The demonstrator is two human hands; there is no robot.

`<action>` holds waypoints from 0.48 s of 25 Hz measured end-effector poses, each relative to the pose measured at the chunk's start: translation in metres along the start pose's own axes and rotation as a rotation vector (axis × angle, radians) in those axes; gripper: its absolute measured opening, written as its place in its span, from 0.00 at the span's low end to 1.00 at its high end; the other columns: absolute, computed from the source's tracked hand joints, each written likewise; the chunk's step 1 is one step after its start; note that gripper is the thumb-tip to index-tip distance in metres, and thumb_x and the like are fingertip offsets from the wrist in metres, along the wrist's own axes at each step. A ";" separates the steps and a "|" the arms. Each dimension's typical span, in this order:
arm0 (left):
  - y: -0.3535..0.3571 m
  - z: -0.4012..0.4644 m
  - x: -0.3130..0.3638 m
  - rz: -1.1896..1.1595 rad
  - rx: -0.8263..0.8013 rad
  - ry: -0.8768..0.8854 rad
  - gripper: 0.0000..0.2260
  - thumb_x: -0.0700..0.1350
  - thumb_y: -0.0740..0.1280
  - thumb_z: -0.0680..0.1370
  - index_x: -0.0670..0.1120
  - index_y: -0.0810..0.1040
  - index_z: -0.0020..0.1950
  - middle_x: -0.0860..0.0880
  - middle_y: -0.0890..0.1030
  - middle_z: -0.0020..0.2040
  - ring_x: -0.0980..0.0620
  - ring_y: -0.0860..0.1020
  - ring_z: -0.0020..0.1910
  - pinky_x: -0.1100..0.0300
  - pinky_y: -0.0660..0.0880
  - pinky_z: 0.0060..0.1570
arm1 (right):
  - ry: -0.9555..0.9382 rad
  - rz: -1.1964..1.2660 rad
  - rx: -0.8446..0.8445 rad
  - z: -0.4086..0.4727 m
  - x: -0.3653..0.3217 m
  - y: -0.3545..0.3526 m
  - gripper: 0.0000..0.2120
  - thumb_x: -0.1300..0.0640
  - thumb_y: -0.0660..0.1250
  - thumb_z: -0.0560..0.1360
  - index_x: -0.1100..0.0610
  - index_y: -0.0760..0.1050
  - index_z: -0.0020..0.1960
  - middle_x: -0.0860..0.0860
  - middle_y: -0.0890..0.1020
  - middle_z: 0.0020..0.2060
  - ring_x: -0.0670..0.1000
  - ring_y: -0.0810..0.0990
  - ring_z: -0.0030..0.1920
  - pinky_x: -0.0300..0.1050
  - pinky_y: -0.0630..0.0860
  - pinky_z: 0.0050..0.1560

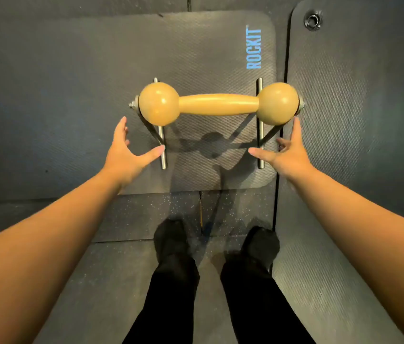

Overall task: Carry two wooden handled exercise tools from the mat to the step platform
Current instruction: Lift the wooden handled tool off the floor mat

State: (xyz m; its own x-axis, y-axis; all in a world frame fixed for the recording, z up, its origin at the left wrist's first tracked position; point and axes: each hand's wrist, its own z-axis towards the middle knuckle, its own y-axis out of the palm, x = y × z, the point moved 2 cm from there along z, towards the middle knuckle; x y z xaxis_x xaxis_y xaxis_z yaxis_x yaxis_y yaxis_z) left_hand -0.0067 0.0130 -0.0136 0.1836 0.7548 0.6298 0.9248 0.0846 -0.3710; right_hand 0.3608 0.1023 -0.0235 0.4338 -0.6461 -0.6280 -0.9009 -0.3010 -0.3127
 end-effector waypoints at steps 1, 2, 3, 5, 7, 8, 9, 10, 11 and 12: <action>0.011 0.012 -0.003 -0.009 -0.018 0.010 0.53 0.60 0.82 0.67 0.59 0.53 0.83 0.53 0.59 0.83 0.51 0.62 0.78 0.48 0.66 0.73 | 0.007 0.045 -0.001 0.008 0.006 0.011 0.65 0.52 0.86 0.66 0.45 0.42 0.86 0.53 0.56 0.85 0.54 0.61 0.81 0.55 0.71 0.72; 0.022 0.021 -0.003 0.001 -0.042 0.019 0.48 0.59 0.82 0.68 0.58 0.58 0.81 0.53 0.64 0.81 0.52 0.65 0.76 0.51 0.68 0.70 | 0.016 0.033 0.015 0.016 0.009 0.019 0.64 0.50 0.86 0.65 0.46 0.45 0.86 0.52 0.57 0.84 0.55 0.62 0.81 0.59 0.70 0.74; 0.034 0.035 -0.007 0.004 -0.059 0.032 0.42 0.58 0.81 0.69 0.57 0.64 0.77 0.54 0.69 0.77 0.54 0.68 0.73 0.56 0.69 0.68 | 0.036 0.007 0.042 0.026 0.016 0.027 0.62 0.48 0.86 0.64 0.48 0.49 0.85 0.52 0.61 0.83 0.55 0.64 0.80 0.60 0.69 0.75; 0.058 0.057 -0.009 -0.041 0.006 0.034 0.27 0.55 0.80 0.72 0.57 0.71 0.65 0.55 0.77 0.64 0.58 0.75 0.63 0.65 0.71 0.60 | 0.042 -0.056 0.130 0.043 0.027 0.036 0.54 0.45 0.87 0.63 0.51 0.61 0.80 0.52 0.72 0.75 0.54 0.71 0.73 0.56 0.73 0.70; 0.069 0.076 -0.016 -0.112 0.084 0.056 0.11 0.50 0.75 0.77 0.52 0.75 0.54 0.52 0.78 0.49 0.62 0.77 0.49 0.63 0.74 0.56 | 0.034 -0.046 0.167 0.057 0.037 0.034 0.41 0.44 0.86 0.63 0.51 0.69 0.68 0.48 0.77 0.62 0.52 0.76 0.64 0.52 0.75 0.61; 0.069 0.082 -0.018 -0.103 0.104 0.079 0.07 0.50 0.72 0.80 0.50 0.76 0.48 0.52 0.78 0.43 0.62 0.77 0.43 0.60 0.73 0.53 | 0.032 -0.020 0.163 0.062 0.038 0.033 0.36 0.43 0.85 0.63 0.50 0.70 0.62 0.47 0.77 0.57 0.52 0.77 0.60 0.51 0.75 0.58; 0.067 0.085 -0.021 -0.060 0.131 0.078 0.11 0.51 0.68 0.83 0.49 0.76 0.43 0.52 0.79 0.41 0.62 0.76 0.40 0.59 0.72 0.51 | 0.018 0.011 0.164 0.068 0.039 0.034 0.33 0.42 0.85 0.63 0.50 0.69 0.57 0.47 0.77 0.53 0.51 0.78 0.56 0.51 0.76 0.56; 0.066 0.088 -0.025 -0.033 0.156 0.050 0.15 0.53 0.64 0.84 0.48 0.77 0.40 0.51 0.81 0.42 0.61 0.77 0.42 0.60 0.71 0.48 | 0.005 0.034 0.165 0.072 0.040 0.035 0.31 0.41 0.84 0.63 0.50 0.68 0.53 0.48 0.76 0.50 0.50 0.78 0.53 0.50 0.76 0.54; 0.065 0.089 -0.027 -0.039 0.170 0.026 0.19 0.54 0.62 0.85 0.49 0.78 0.37 0.48 0.84 0.44 0.57 0.79 0.45 0.60 0.71 0.47 | -0.015 0.069 0.165 0.075 0.040 0.036 0.29 0.42 0.84 0.64 0.50 0.67 0.50 0.48 0.75 0.47 0.50 0.77 0.49 0.49 0.75 0.52; 0.066 0.091 -0.027 -0.055 0.174 0.016 0.20 0.53 0.61 0.85 0.49 0.77 0.35 0.45 0.85 0.46 0.52 0.80 0.48 0.60 0.70 0.48 | -0.027 0.093 0.166 0.077 0.041 0.036 0.27 0.43 0.83 0.66 0.50 0.66 0.48 0.48 0.73 0.45 0.49 0.75 0.47 0.48 0.74 0.51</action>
State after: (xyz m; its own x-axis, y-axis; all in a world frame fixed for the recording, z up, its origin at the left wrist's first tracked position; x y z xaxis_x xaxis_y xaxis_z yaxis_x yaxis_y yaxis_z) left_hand 0.0192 0.0574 -0.1169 0.1406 0.7355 0.6628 0.8621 0.2382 -0.4473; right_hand 0.3472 0.1194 -0.1155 0.3513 -0.6457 -0.6780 -0.9235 -0.1197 -0.3644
